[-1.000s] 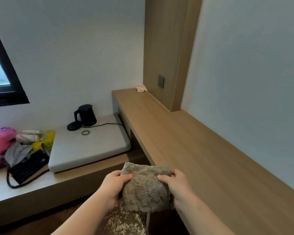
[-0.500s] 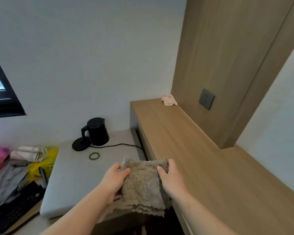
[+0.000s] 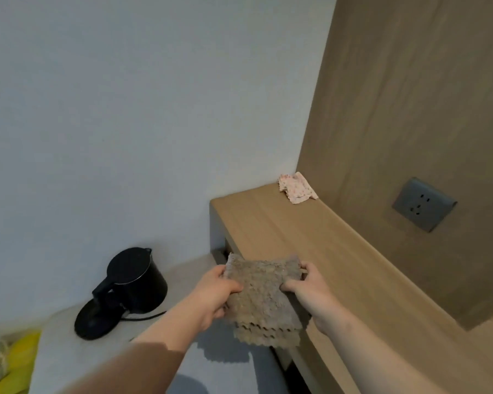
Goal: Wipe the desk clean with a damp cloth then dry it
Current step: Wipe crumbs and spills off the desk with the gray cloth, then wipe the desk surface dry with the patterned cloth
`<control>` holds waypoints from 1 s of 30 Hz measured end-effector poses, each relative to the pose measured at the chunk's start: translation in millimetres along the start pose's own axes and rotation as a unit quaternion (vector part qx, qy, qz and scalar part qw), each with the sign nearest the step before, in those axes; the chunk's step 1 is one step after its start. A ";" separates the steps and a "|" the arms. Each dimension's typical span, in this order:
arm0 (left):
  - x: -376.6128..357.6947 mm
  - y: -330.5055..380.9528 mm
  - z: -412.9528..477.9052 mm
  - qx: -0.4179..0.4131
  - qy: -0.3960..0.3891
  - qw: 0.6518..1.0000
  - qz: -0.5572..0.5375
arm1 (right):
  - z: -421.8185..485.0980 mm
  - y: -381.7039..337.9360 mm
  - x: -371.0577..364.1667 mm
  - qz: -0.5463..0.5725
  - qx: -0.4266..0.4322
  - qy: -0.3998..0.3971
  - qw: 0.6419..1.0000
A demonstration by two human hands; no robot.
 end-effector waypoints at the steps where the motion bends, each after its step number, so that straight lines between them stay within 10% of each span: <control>1: -3.0 12.1 17.1 -0.012 0.006 1.000 0.008 | 19.2 -10.8 -3.3 -0.007 0.005 0.006 1.000; 22: -123.8 143.7 328.7 -0.118 0.076 0.985 0.096 | 402.8 -140.1 24.1 -0.075 0.148 0.116 0.979; 27: -124.9 163.2 320.8 -0.199 0.174 0.920 0.289 | 414.8 -129.2 19.8 -0.254 0.236 0.084 0.934; 30: -124.8 172.1 302.9 -0.285 0.242 0.819 0.435 | 404.4 -120.2 22.2 -0.309 0.290 0.102 0.900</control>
Point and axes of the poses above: each hand's wrist, its own z-axis towards the middle knuckle, its own x-axis out of the back of the hand, y = z × x, the point moved 8 cm from there along z, towards the middle knuckle, and after that the axes turned 8 degrees about y, right-handed, at the moved point
